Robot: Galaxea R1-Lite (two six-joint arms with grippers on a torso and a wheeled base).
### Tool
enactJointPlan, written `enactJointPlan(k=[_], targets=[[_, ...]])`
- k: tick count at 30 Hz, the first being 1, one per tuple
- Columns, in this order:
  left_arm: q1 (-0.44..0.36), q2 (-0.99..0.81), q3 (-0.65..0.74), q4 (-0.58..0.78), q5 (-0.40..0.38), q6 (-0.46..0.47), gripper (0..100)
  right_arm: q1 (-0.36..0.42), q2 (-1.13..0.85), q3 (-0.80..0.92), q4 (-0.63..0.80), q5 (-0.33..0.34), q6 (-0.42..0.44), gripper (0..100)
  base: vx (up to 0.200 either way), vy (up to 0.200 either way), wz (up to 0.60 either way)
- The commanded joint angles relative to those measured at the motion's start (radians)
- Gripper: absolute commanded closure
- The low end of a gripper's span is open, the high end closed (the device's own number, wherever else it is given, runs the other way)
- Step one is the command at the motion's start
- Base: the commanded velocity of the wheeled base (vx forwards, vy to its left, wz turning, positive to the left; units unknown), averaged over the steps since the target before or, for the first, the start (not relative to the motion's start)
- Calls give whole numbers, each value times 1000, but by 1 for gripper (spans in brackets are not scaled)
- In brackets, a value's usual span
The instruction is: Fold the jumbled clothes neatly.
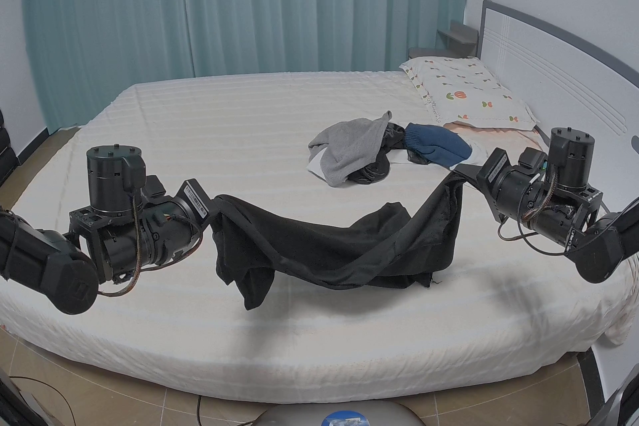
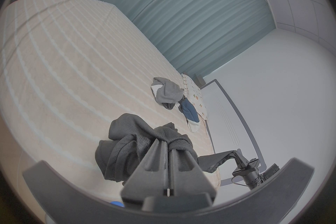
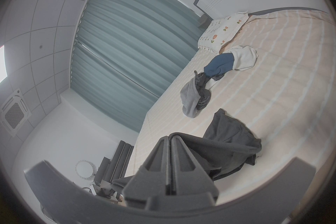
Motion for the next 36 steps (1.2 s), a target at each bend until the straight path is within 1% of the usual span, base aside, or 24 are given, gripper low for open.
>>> enactJointPlan(k=[1, 13, 21, 32, 36], targets=[[0, -6, 3, 0, 1, 0, 100, -3, -2, 0, 0, 1, 0, 100, 0, 200, 0], [0, -11, 17, 0, 1, 1, 100, -19, 1, -2, -2, 10, 5, 100, 0, 200, 0], [0, -25, 19, 1, 2, 1, 100, -13, -3, -3, -2, 9, 5, 100, 0, 200, 0], [-1, -48, 20, 61, 2, 1, 100, 2, -8, -2, -17, 9, 5, 100, 0, 200, 0], [-1, -52, 22, 64, 4, 1, 100, 10, -9, -2, -16, 7, 3, 100, 0, 200, 0]])
